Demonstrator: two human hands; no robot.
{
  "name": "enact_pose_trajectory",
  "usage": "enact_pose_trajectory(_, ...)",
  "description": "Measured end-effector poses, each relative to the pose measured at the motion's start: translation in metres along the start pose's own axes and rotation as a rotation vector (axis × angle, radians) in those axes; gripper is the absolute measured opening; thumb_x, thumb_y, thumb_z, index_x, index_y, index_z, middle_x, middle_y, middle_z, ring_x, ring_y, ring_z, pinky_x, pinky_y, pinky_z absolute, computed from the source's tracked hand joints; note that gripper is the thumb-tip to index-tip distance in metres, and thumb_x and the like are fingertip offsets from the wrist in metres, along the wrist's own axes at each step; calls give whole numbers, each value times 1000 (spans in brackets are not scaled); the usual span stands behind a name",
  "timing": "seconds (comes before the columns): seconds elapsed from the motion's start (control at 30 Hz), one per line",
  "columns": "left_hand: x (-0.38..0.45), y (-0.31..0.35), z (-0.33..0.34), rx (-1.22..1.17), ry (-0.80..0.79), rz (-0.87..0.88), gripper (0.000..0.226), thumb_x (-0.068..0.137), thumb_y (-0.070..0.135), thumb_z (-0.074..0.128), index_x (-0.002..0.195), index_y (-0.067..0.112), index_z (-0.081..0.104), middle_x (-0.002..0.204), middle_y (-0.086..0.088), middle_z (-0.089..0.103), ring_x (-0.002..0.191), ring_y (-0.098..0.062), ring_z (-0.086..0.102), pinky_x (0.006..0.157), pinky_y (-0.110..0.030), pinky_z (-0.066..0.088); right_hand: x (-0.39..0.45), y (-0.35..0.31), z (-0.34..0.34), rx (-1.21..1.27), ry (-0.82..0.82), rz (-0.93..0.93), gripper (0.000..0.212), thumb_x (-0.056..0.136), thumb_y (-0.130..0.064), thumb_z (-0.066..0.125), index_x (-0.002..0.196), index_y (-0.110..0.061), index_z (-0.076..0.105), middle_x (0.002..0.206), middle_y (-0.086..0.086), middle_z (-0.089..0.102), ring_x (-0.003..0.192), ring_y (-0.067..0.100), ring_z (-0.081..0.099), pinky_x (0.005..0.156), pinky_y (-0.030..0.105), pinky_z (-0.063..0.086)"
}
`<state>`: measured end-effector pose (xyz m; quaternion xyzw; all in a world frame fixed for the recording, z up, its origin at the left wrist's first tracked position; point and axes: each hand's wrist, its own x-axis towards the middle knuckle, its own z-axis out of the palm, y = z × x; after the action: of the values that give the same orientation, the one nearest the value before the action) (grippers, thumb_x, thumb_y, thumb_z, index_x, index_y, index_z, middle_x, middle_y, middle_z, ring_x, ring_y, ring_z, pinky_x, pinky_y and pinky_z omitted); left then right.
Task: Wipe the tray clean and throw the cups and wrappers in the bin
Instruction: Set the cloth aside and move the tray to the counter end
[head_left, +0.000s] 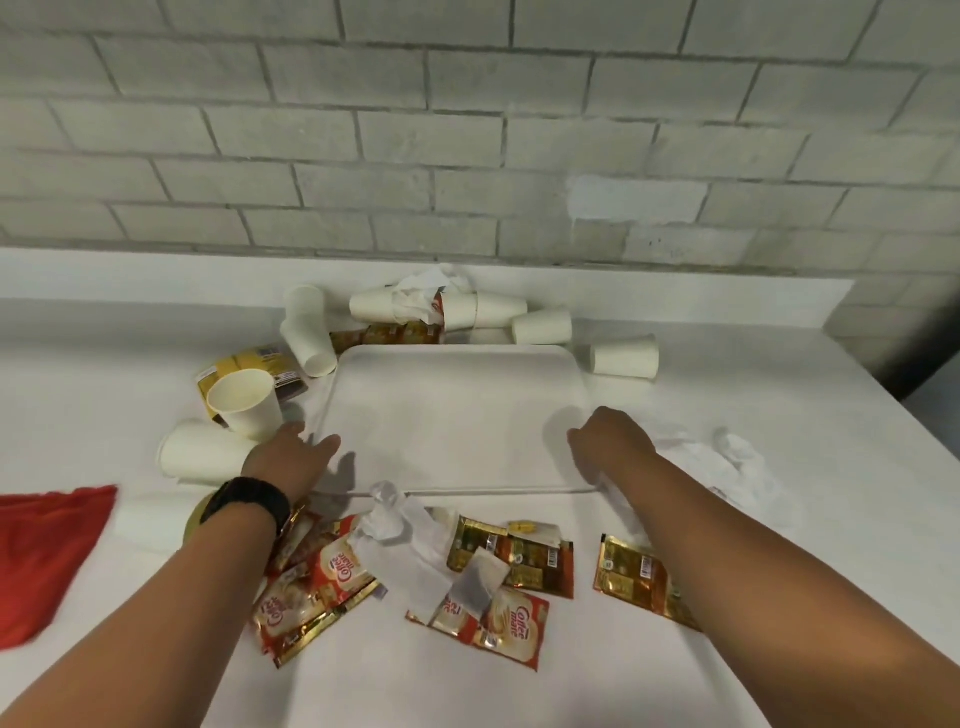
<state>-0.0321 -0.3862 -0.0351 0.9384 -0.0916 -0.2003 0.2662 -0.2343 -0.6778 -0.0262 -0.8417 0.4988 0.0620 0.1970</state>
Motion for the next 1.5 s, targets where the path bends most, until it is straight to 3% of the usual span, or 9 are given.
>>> enact_pose_trajectory(0.1, 5, 6, -3, -58, -19, -42, 68, 91, 51, 49, 144, 9, 36, 147, -13, 42, 130, -35, 44, 108, -43, 36, 6, 1, 0, 54, -24, 6, 26, 97, -18, 43, 116, -6, 57, 111, 10, 60, 91, 24, 58, 76, 28, 47)
enact_pose_trajectory(0.23, 3, 20, -10, -276, -48, -130, 55, 96, 40, 49, 131, -2, 47, 134, -22, 50, 113, -36, 51, 98, -43, 43, 11, 2, -3, 167, 68, 11, 46, 99, -39, 33, 112, -3, 59, 112, 14, 62, 100, 31, 59, 86, 36, 48)
enact_pose_trajectory(0.3, 0, 23, -11, -467, -74, -196, 57, 95, 38, 54, 135, -1, 43, 137, -21, 47, 117, -38, 47, 93, -44, 44, 14, -1, -8, 186, 75, 23, 48, 100, -39, 32, 112, -1, 59, 117, 17, 62, 106, 34, 59, 90, 37, 47)
enact_pose_trajectory(0.43, -11, 28, -13, -690, -98, -194, 54, 95, 32, 56, 138, 3, 39, 116, -15, 47, 94, -28, 48, 72, -37, 48, 8, 0, -25, 241, 129, 27, 46, 98, -39, 41, 119, -1, 54, 122, 17, 60, 111, 34, 57, 88, 35, 45)
enact_pose_trajectory(0.57, -17, 19, -6, -693, -121, -31, 54, 94, 34, 55, 135, 0, 44, 112, -11, 51, 73, -13, 53, 64, -32, 49, -3, 15, -48, 221, 224, 21, 50, 95, -44, 45, 123, -3, 52, 118, 16, 61, 104, 33, 58, 74, 31, 39)
enact_pose_trajectory(0.73, -44, 31, 3, -710, -131, 154, 37, 96, 31, 53, 124, 8, 52, 106, -7, 55, 74, -11, 54, 62, -30, 47, -21, 45, -77, 209, 330, 27, 40, 93, -46, 47, 97, -7, 55, 92, 12, 61, 78, 29, 52, 63, 31, 35)
enact_pose_trajectory(0.9, -59, 70, 18, -633, -86, 228, 23, 94, 32, 50, 115, 20, 52, 100, -1, 61, 88, -20, 59, 63, -31, 50, -32, 87, -97, 271, 442, 46, 36, 92, -46, 49, 96, -9, 53, 90, 9, 57, 82, 30, 52, 68, 33, 38)
enact_pose_trajectory(1.17, -88, 156, 96, -563, -128, 441, 22, 91, 35, 53, 105, 20, 60, 88, -4, 63, 66, -16, 54, 53, -24, 40, -7, 199, -136, 290, 505, 176, 46, 93, -48, 48, 117, -10, 58, 115, 15, 61, 102, 35, 56, 84, 37, 42)
enact_pose_trajectory(1.5, -137, 297, 237, -590, -172, 461, 30, 85, 42, 57, 107, 21, 59, 97, 3, 69, 85, -12, 65, 68, -26, 49, 67, 366, -210, 309, 506, 176, 27, 93, -40, 52, 93, -13, 56, 99, 16, 63, 90, 33, 55, 76, 34, 38)
